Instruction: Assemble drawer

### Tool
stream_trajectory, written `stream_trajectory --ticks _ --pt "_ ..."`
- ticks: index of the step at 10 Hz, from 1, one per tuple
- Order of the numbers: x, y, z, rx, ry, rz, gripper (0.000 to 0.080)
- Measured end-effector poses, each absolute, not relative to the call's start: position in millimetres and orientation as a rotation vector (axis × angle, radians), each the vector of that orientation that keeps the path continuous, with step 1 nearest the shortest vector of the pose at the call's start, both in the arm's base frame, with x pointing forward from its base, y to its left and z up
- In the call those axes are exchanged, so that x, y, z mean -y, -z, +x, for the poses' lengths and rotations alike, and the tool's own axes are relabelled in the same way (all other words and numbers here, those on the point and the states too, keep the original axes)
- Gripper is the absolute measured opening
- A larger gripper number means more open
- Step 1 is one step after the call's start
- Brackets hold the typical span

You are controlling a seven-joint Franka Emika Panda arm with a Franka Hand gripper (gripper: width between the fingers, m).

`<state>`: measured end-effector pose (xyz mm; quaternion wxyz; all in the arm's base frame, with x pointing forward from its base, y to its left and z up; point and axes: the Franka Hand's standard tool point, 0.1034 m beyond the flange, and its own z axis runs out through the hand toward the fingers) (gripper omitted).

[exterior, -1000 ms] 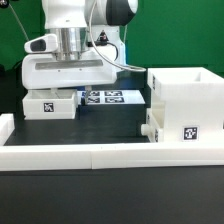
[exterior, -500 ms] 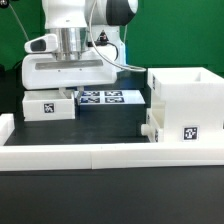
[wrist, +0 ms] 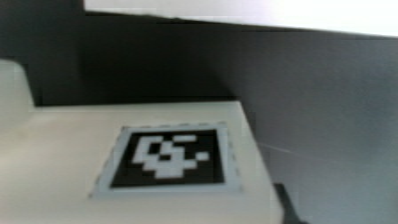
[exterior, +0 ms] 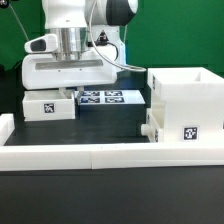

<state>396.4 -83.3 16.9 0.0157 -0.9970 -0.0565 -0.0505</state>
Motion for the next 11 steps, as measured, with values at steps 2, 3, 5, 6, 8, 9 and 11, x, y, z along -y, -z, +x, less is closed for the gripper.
stream_trajectory --ticks 2,3,5,6,8,9,11 --pt "64 -32.2 414 0.257 0.151 -3.083 0.0041" --pt "58 -38.8 426 0.285 0.156 -3.076 0.0041" --pt "45 -47.3 446 0.328 0.160 -3.060 0.0041" --pt "38 -50.9 456 0.336 0.174 -3.055 0.0041" --pt "12 -60.9 482 0.298 0.185 -3.042 0.0041" --pt "1 -63.1 490 0.282 0.196 -3.039 0.0041" --pt "-10 -64.3 492 0.282 0.205 -3.038 0.0041"
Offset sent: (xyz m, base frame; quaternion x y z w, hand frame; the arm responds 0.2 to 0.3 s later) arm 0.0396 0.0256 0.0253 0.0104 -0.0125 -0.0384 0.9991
